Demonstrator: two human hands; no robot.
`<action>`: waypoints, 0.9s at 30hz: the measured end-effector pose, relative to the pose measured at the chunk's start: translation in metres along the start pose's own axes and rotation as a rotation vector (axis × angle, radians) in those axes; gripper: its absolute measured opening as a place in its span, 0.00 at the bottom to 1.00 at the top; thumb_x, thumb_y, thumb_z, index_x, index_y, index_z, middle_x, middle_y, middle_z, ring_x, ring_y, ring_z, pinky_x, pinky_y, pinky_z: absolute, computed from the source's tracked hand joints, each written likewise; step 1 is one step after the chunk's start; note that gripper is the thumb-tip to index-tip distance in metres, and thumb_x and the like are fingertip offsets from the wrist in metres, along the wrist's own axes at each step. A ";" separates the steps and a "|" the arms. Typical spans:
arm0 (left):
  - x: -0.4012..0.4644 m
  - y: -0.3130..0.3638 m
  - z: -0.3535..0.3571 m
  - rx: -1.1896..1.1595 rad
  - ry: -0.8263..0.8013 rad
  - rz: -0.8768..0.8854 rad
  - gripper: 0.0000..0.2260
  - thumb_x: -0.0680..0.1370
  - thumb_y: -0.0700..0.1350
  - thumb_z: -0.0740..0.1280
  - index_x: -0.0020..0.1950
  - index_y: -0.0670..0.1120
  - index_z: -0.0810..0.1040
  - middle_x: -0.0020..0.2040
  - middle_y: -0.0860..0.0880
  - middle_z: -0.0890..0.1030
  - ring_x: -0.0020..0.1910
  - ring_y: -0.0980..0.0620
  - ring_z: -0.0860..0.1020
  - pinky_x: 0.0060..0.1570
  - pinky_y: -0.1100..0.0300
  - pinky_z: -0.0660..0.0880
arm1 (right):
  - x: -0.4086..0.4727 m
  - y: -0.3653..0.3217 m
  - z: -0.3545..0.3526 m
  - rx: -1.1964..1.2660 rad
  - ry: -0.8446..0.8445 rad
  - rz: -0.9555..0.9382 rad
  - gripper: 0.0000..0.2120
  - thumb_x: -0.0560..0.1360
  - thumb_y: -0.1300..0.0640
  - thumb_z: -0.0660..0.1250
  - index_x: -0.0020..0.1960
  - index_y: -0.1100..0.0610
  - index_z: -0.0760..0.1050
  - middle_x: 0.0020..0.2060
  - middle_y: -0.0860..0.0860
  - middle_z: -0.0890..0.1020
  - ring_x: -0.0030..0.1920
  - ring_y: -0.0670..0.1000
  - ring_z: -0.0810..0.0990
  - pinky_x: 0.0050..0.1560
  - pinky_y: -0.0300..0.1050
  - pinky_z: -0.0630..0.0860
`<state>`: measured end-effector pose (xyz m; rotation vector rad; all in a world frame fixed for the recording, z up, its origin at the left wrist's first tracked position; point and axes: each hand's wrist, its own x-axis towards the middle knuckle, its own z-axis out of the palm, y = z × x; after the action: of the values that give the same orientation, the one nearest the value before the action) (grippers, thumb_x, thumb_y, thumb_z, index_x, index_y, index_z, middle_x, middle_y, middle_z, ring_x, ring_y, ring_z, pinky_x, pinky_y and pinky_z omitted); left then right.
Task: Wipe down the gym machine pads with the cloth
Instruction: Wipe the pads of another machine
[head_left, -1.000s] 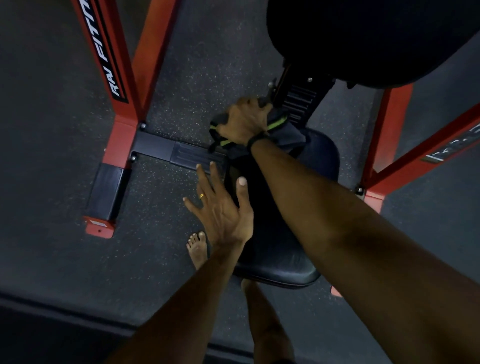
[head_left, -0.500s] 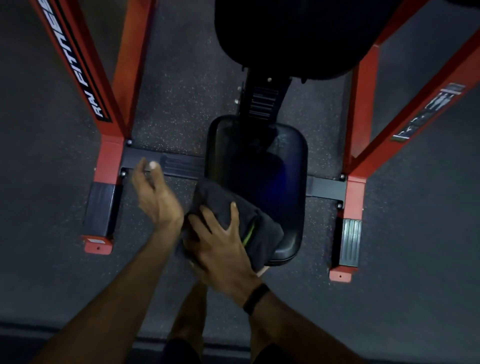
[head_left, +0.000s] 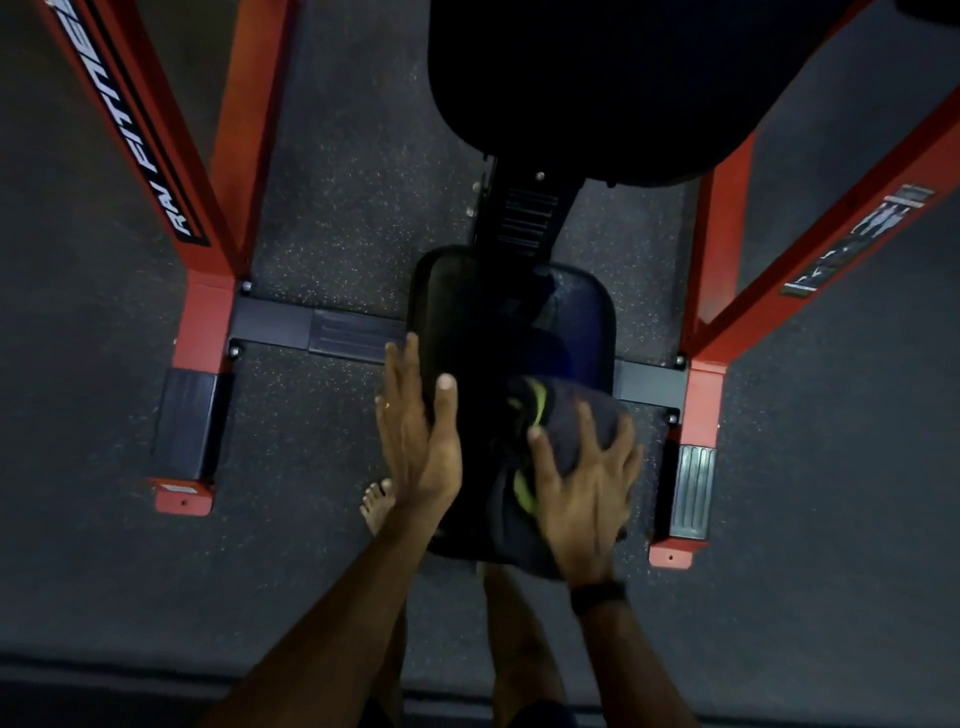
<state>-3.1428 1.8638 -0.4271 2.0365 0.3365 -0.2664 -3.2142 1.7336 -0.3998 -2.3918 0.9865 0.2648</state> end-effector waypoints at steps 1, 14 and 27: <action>-0.002 0.002 0.001 0.076 -0.006 0.059 0.29 0.80 0.65 0.49 0.80 0.58 0.56 0.82 0.51 0.55 0.80 0.53 0.53 0.78 0.40 0.51 | 0.023 -0.003 -0.001 -0.002 0.003 0.023 0.33 0.76 0.29 0.57 0.77 0.40 0.61 0.78 0.56 0.58 0.76 0.62 0.58 0.65 0.68 0.69; 0.000 0.003 0.013 0.493 -0.051 0.149 0.31 0.82 0.64 0.45 0.79 0.49 0.65 0.81 0.46 0.58 0.81 0.48 0.52 0.78 0.40 0.45 | -0.002 0.026 -0.003 0.089 -0.006 -0.049 0.34 0.76 0.31 0.56 0.79 0.43 0.61 0.79 0.55 0.58 0.78 0.58 0.58 0.70 0.64 0.69; -0.003 0.001 0.013 0.480 -0.009 0.172 0.32 0.82 0.63 0.48 0.78 0.46 0.65 0.80 0.46 0.62 0.81 0.47 0.54 0.78 0.40 0.45 | 0.131 0.000 0.011 -0.011 0.039 -0.105 0.31 0.81 0.37 0.56 0.78 0.52 0.63 0.76 0.64 0.62 0.76 0.66 0.61 0.73 0.61 0.62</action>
<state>-3.1463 1.8517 -0.4313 2.5189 0.0921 -0.2681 -3.1211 1.6615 -0.4574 -2.4583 0.8747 0.1861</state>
